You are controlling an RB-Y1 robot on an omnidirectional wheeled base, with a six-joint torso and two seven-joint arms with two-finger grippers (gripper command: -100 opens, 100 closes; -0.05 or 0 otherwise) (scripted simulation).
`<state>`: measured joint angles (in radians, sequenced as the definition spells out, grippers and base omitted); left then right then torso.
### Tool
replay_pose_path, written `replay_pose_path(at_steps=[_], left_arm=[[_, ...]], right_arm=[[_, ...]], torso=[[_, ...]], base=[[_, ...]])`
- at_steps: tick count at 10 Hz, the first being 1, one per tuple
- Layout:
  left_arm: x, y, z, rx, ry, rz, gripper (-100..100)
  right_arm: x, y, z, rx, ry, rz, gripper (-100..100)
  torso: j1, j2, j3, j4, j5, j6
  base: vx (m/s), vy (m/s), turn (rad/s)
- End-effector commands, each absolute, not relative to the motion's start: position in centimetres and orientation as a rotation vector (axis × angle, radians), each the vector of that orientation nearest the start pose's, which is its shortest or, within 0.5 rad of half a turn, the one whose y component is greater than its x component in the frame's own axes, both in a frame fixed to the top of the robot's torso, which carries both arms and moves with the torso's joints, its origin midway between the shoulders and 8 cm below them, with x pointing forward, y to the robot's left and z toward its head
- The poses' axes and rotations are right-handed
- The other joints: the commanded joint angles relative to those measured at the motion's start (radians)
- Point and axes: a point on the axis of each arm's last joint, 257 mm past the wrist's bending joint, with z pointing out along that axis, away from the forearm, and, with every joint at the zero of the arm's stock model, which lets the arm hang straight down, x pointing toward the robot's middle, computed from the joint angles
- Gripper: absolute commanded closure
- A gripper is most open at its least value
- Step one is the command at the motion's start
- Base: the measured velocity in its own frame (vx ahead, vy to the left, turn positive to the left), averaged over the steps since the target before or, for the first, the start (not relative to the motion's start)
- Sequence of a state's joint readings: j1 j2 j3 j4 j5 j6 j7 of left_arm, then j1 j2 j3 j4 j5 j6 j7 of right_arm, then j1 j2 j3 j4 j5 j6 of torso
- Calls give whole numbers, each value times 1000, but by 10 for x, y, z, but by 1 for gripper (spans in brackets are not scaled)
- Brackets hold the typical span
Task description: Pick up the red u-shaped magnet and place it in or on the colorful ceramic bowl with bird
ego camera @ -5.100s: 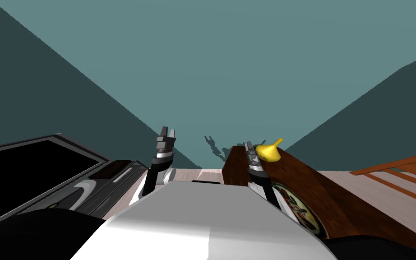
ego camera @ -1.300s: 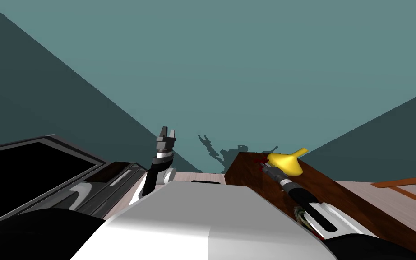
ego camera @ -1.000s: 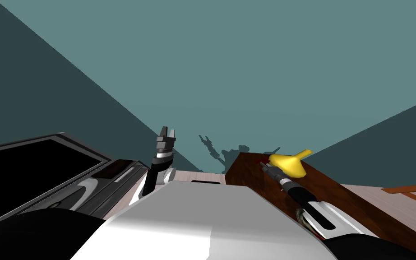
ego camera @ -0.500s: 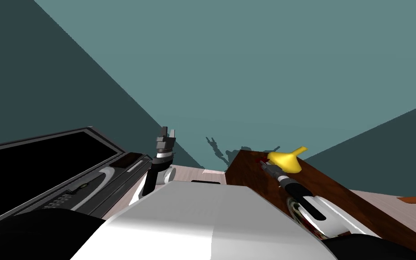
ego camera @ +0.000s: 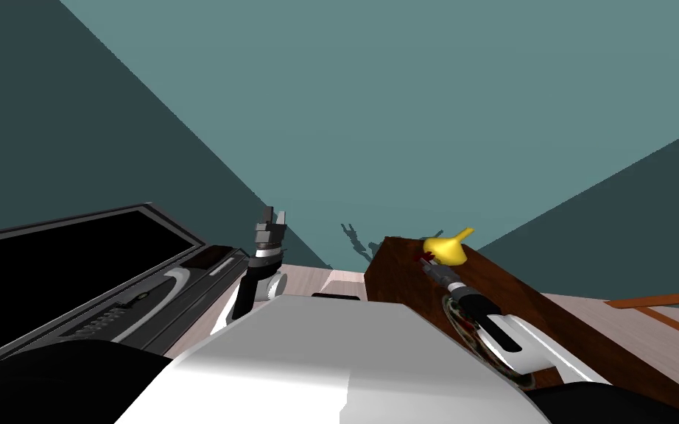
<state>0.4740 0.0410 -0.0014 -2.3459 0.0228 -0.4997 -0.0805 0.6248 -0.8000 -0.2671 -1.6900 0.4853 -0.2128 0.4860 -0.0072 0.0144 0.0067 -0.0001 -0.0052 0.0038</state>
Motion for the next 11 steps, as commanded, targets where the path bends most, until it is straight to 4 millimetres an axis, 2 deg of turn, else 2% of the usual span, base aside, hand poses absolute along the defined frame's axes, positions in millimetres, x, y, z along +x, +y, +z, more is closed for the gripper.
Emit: replay_pose_path(at_steps=[1, 3, 5, 7, 11], left_arm=[[331, 270, 61, -542, 587, -1274, 0], [331, 270, 61, -542, 587, -1274, 0], [331, 270, 61, -542, 587, -1274, 0], [331, 270, 61, -542, 587, -1274, 0], [331, 270, 61, -542, 587, -1274, 0]], right_arm=[[353, -529, -231, -167, 1799, -252, 100], [362, -516, -221, -191, 1759, -243, 100], [363, -514, -220, -195, 1752, -241, 100], [372, -501, -209, -221, 1706, -234, 100], [383, -481, -191, -257, 1635, -226, 100]], torso=[[0, 0, 0, 0, 0, 0], [1, 1, 1, 0, 0, 0], [2, -1, 0, 0, 1, 0], [3, -6, -3, -1, 0, -1], [0, 0, 0, 0, -1, 2]], base=[[-194, -68, -62], [-216, -35, -63], [-121, -35, -27], [-141, -37, -55], [-187, -61, -57]])
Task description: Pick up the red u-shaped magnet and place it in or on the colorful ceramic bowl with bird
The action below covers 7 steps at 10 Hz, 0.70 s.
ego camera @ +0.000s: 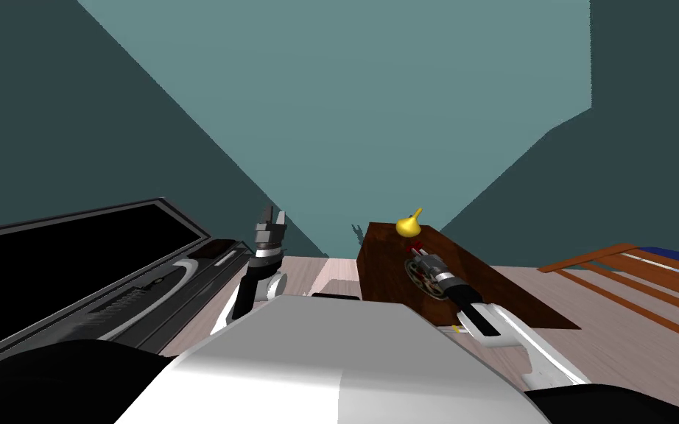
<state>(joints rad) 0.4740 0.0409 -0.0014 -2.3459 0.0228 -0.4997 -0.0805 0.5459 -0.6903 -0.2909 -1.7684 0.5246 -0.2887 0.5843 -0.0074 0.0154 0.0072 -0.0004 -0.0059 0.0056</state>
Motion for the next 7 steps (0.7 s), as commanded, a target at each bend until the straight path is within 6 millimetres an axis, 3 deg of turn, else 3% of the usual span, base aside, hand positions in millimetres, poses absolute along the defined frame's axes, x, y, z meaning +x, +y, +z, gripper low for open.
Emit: replay_pose_path(at_steps=[1, 3, 4, 7], left_arm=[[331, 270, 61, -542, 587, -1274, 0], [331, 270, 61, -542, 587, -1274, 0], [331, 270, 61, -542, 587, -1274, 0], [331, 270, 61, -542, 587, -1274, 0]], right_arm=[[386, -477, -187, -264, 1618, -224, 100], [388, -475, -184, -267, 1612, -223, 100], [388, -474, -183, -269, 1610, -223, -100], [388, -474, -184, -268, 1611, -224, -100]], torso=[[0, 0, 0, 0, 0, 0], [0, 0, 0, 0, 0, 0], [2, -5, -3, -1, 0, -1], [4, -13, -7, -3, 1, -1]], base=[[-169, -53, -42], [-134, -47, -28], [-16, -5, -2], [-3, -1, 0]])
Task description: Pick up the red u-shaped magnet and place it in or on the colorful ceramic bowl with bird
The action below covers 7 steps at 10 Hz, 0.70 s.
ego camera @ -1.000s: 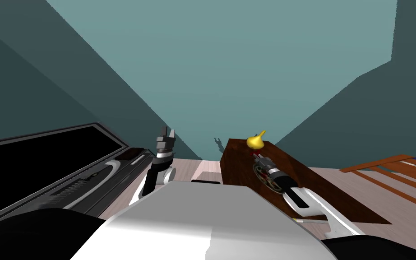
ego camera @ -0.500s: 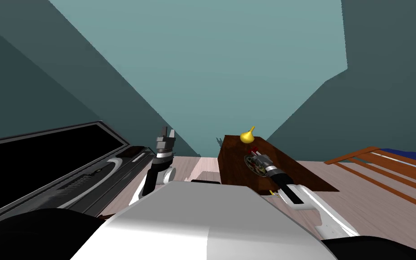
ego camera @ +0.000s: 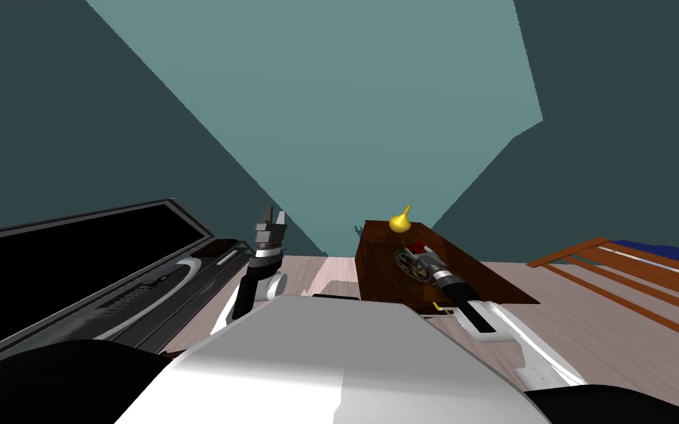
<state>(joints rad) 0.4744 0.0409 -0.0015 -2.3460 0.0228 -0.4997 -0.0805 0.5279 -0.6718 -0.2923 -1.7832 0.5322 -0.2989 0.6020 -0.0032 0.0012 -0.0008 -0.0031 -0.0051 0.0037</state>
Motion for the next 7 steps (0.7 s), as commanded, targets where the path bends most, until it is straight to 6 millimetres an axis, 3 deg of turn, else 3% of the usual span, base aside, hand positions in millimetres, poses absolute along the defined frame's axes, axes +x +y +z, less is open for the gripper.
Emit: replay_pose_path(at_steps=[1, 2, 3, 7], left_arm=[[331, 270, 61, -542, 587, -1274, 0], [331, 270, 61, -542, 587, -1274, 0], [331, 270, 61, -542, 587, -1274, 0], [331, 270, 61, -542, 587, -1274, 0]], right_arm=[[387, -475, -184, -268, 1611, -224, -100], [387, -475, -184, -268, 1611, -224, 0], [386, -479, -171, -272, 1609, -225, -100], [385, -483, -147, -283, 1604, -220, -100]], torso=[[0, 0, 0, 0, 0, 0], [0, 0, 0, 0, 0, 0], [0, -1, 0, 0, 0, 0], [2, -2, -1, 0, 1, 0]], base=[[0, 0, 0], [0, 0, 0], [12, 12, -31], [17, 27, -30]])
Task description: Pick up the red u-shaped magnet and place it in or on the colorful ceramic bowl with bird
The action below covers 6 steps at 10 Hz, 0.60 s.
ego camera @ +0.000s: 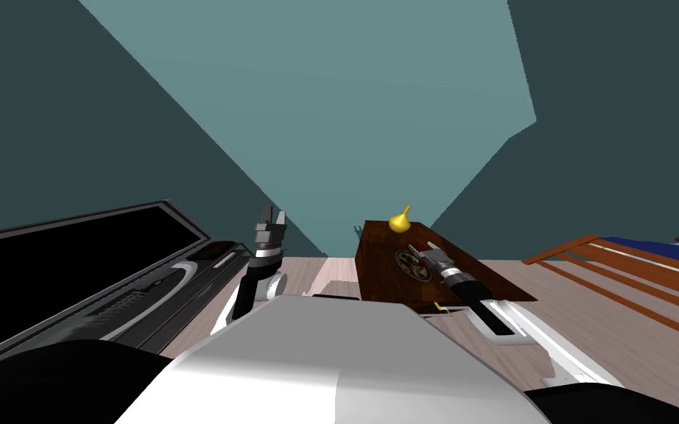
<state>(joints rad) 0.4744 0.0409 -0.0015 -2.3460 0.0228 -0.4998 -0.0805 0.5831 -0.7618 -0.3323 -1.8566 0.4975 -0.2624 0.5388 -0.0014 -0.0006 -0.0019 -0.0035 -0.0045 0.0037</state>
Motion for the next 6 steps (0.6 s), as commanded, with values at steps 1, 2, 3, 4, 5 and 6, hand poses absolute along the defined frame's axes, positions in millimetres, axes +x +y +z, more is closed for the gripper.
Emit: replay_pose_path(at_steps=[1, 2, 3, 4, 5, 6], left_arm=[[331, 270, 61, -542, 587, -1274, 0], [331, 270, 61, -542, 587, -1274, 0], [331, 270, 61, -542, 587, -1274, 0], [331, 270, 61, -542, 587, -1274, 0], [331, 270, 61, -542, 587, -1274, 0], [331, 270, 61, -542, 587, -1274, 0]], right_arm=[[385, -483, -141, -286, 1604, -218, -100], [385, -483, -135, -289, 1603, -215, -100], [385, -482, -129, -293, 1602, -212, -100], [385, -482, -123, -297, 1602, -208, -100], [385, -481, -127, -296, 1602, -211, -100], [385, -481, -126, -295, 1602, -211, 0]], torso=[[0, 0, 0, 0, 0, 0], [0, 0, 0, 0, 0, 0], [0, 0, 0, 0, 0, 0], [0, 0, 0, 0, 0, 0], [0, 0, 0, 0, 0, 0], [-1, 0, 0, 0, 0, 0]], base=[[17, 16, -25], [22, 19, -27], [17, 21, -29], [14, 24, -24], [7, 11, -5], [0, 0, 0]])
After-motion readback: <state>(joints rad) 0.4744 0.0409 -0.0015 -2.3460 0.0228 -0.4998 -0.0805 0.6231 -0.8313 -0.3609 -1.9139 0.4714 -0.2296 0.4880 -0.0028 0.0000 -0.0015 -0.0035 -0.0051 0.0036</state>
